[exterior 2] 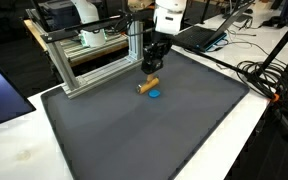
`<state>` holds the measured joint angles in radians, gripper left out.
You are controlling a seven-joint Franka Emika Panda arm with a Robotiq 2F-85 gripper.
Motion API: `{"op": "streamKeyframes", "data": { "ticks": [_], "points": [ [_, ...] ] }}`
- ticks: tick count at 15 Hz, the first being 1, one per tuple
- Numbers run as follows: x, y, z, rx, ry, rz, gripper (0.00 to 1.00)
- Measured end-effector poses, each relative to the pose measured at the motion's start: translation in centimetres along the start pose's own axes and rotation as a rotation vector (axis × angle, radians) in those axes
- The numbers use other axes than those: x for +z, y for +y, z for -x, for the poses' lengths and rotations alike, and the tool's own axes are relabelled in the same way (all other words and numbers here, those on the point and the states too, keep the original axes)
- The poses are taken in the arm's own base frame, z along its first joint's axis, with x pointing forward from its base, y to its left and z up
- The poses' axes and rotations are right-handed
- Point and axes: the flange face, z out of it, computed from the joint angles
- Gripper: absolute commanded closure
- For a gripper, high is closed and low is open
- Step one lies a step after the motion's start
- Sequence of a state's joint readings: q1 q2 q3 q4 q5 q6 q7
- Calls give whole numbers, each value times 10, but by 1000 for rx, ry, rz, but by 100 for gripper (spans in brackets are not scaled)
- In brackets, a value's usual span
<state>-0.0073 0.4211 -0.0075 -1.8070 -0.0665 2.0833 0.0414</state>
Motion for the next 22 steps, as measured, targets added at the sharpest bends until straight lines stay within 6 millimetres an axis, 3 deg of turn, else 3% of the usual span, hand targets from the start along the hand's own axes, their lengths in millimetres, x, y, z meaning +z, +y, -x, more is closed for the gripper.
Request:
{"op": "streamKeyframes", "data": {
  "ticks": [2,4,9,13,18,19,22],
  "points": [
    [-5,3,2,-4,6,3,78],
    [-23,11,7,-32,32,17,78],
    [-117,27,45,-258,150,57,78],
    [-167,11,70,-469,197,84,78],
    [-176,-28,78,-744,186,106,78],
    [-173,-33,78,-795,170,106,53],
    [-163,-39,78,-893,130,105,53]
  ]
}}
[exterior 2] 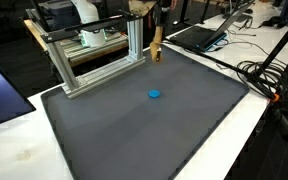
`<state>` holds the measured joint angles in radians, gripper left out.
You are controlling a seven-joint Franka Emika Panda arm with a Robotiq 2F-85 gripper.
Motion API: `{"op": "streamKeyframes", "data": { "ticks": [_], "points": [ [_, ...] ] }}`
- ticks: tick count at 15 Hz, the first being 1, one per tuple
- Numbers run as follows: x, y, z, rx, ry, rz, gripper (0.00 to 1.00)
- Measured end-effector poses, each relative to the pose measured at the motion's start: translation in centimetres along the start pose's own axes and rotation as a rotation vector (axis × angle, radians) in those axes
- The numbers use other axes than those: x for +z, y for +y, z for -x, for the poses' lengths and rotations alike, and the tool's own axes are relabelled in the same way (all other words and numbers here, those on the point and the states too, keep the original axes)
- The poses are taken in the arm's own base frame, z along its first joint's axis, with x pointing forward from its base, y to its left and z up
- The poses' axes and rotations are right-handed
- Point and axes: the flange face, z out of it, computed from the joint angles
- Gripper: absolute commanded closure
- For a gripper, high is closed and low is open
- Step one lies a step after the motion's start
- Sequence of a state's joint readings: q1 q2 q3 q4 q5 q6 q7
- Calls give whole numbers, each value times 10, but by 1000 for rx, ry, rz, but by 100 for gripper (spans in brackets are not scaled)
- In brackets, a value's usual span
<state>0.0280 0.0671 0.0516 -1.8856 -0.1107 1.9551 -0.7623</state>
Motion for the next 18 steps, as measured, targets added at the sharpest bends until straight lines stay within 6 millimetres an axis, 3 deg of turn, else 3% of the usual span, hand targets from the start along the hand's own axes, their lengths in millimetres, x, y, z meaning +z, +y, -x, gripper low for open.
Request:
{"op": "streamKeyframes", "data": {
  "ticks": [3,4,12,18],
  "points": [
    [3,1,-1,-15,-4,-2,53],
    [2,1,-1,-16,-4,-2,78],
    [10,2,-7,-171,-16,24,78],
    [58,23,-12,-396,-71,48,78]
  ]
}}
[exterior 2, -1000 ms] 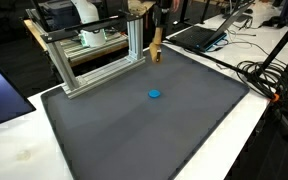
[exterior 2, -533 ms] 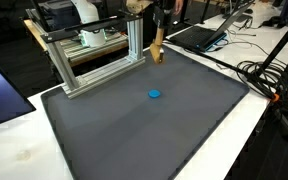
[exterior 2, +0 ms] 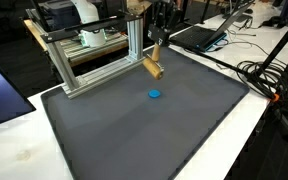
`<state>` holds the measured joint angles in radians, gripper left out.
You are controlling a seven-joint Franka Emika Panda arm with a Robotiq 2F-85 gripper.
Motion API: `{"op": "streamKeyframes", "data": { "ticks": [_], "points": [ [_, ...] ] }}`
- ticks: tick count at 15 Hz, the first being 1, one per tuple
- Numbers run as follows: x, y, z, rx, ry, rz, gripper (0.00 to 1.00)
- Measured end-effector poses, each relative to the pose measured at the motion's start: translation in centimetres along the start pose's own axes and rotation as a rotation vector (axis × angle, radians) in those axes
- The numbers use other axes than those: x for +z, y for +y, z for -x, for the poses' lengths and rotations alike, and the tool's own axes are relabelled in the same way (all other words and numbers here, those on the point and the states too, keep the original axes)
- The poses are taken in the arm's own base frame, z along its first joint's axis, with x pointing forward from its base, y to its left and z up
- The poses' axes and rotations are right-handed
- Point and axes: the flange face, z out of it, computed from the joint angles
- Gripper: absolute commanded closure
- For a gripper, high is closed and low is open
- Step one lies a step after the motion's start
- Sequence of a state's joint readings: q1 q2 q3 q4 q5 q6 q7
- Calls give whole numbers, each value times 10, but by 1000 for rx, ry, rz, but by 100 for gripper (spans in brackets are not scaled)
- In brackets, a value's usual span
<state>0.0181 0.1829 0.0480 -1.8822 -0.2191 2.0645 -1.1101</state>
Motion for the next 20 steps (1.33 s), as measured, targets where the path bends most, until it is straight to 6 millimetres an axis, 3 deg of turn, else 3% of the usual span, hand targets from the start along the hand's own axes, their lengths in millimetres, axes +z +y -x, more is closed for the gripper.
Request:
{"op": "streamKeyframes", "data": {
  "ticks": [9,20],
  "points": [
    [72,28,1,-186,39,49,78],
    [102,28,-4,-258,80,5,78]
  ]
}}
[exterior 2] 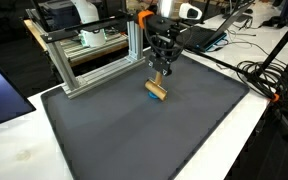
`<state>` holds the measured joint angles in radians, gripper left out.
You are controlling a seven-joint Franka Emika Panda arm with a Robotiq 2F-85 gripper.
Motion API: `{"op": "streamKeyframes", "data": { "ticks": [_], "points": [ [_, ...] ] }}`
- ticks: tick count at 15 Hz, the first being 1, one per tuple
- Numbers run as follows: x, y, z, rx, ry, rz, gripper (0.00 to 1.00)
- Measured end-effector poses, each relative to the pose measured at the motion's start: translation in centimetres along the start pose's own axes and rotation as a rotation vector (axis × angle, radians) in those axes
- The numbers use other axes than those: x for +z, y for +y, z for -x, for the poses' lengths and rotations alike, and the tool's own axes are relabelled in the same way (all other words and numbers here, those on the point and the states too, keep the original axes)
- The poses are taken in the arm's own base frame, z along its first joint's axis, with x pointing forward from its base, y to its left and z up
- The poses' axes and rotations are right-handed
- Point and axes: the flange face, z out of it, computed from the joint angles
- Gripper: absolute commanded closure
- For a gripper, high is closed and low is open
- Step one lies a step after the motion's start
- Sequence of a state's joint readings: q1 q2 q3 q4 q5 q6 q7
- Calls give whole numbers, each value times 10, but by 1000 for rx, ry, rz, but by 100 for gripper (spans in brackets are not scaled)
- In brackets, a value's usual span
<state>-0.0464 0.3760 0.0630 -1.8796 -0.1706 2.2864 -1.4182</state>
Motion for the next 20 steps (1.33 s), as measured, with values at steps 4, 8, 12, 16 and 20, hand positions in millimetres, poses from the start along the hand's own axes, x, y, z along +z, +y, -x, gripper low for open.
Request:
{"op": "streamKeyframes", "data": {
  "ticks": [4,8,12,16,20],
  "points": [
    [0,0,-5,0,10,-1,78],
    [1,0,-3,9,12,-1,78],
    [2,0,4,25,-10,1,78],
    [5,0,10,20,-52,2,78],
    [10,0,9,8,-64,-4,78]
  ]
}}
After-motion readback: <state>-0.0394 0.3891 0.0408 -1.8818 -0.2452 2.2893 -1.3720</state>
